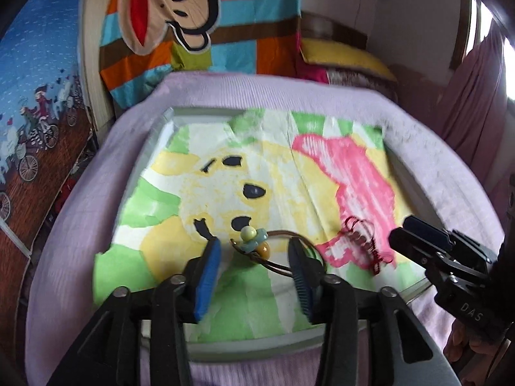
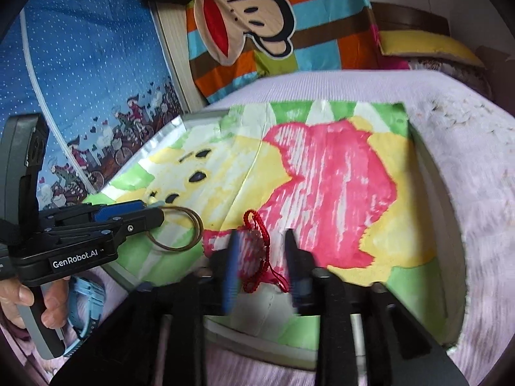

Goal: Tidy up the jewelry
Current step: 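Open both tools to drop the bracelet and hair tie onto the tray, then withdraw both open tools from the tray back toward the remaining jewelry, then grasp the black-and-white braided bracelet with the right tool while the left tool grasps the blue watch, then carry the braided bracelet and blue watch over the grey tray with both tools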

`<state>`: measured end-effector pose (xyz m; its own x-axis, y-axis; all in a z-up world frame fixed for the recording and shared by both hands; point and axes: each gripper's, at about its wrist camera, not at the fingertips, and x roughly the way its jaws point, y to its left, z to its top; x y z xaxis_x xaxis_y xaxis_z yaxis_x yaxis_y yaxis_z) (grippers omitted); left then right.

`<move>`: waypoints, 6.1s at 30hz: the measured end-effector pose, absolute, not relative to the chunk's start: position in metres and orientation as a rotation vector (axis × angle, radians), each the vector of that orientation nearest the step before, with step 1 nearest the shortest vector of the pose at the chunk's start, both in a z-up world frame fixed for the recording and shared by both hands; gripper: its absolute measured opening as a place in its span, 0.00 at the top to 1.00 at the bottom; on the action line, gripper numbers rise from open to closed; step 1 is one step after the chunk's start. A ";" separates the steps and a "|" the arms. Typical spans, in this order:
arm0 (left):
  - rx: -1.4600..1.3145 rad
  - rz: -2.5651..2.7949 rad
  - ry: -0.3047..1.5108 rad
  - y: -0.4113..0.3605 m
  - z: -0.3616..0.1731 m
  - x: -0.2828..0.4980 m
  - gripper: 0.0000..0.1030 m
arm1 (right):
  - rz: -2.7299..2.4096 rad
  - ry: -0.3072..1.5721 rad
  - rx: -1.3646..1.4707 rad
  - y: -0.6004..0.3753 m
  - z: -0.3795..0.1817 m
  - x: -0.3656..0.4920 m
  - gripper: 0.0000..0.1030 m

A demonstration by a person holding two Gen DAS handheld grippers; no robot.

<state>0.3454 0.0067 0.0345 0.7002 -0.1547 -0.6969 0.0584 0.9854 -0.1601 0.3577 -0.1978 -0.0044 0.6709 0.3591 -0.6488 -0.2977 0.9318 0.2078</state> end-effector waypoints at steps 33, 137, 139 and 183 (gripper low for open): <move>-0.102 -0.048 0.372 0.015 0.057 0.137 0.00 | 0.303 0.268 0.024 -0.226 0.065 0.124 0.01; -0.026 -0.191 0.525 -0.005 0.007 0.116 0.97 | 0.472 0.608 0.095 -0.212 -0.036 0.129 0.88; -0.033 -0.201 0.515 -0.005 0.013 0.112 0.97 | 0.475 0.590 0.097 -0.213 -0.032 0.127 0.88; -0.275 -0.352 0.454 0.028 0.063 0.283 0.97 | 0.438 0.538 0.085 -0.179 0.035 0.311 0.88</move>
<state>0.2831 0.0282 0.0626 0.8404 -0.3890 -0.3774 0.2683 0.9036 -0.3340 0.3112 -0.1785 0.0353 0.7691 0.4249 -0.4774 -0.3808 0.9046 0.1916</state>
